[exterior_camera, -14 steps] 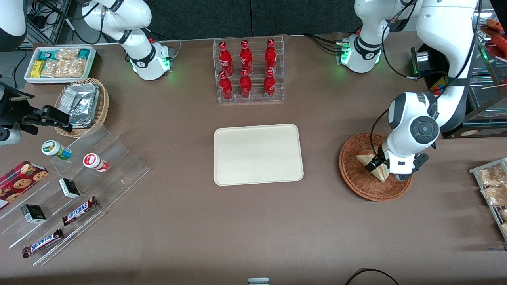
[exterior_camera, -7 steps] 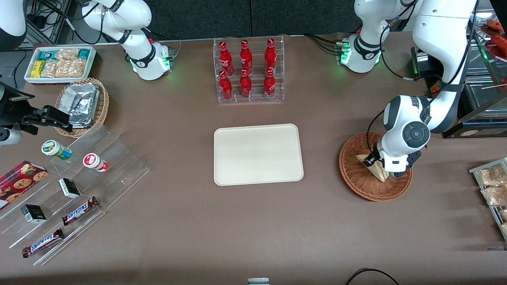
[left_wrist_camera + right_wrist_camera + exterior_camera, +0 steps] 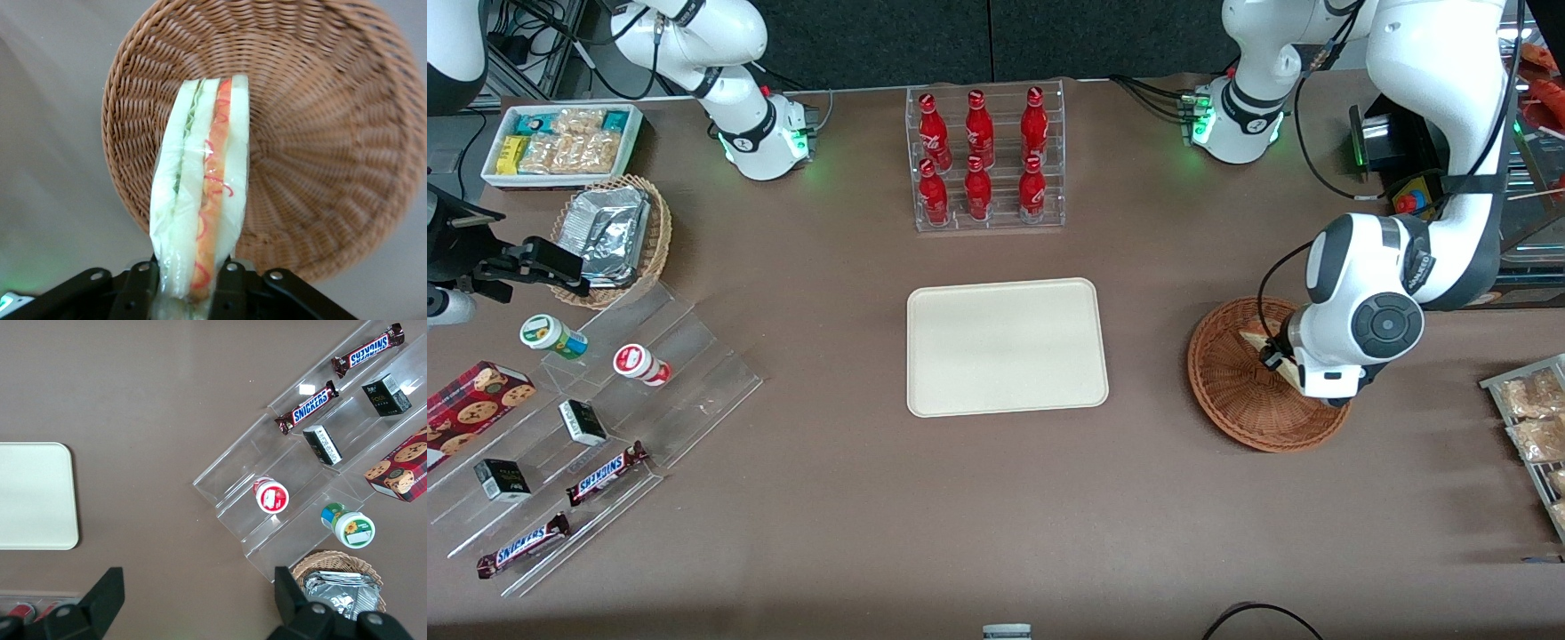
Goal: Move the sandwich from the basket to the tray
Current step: 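Lift the sandwich and carry it over the cream tray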
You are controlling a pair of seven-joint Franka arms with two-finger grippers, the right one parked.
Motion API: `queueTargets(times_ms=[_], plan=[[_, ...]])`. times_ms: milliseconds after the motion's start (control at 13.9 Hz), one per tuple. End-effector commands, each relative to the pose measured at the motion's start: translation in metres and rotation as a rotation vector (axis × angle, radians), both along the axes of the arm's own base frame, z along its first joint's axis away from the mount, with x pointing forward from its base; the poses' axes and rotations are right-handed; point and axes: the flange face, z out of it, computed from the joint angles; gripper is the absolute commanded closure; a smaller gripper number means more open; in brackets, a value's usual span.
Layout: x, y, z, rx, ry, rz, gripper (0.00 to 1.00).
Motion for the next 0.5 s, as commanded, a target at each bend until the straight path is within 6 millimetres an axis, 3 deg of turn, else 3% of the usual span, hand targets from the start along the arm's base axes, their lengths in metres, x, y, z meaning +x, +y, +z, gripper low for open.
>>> queueTargets(times_ms=[0, 216, 432], plan=[[0.003, -0.051, 0.023, -0.005, -0.012, -0.06, 1.0], [-0.009, -0.115, 0.041, -0.082, -0.032, -0.126, 1.0], [-0.031, -0.187, 0.038, -0.118, -0.035, -0.238, 1.0]])
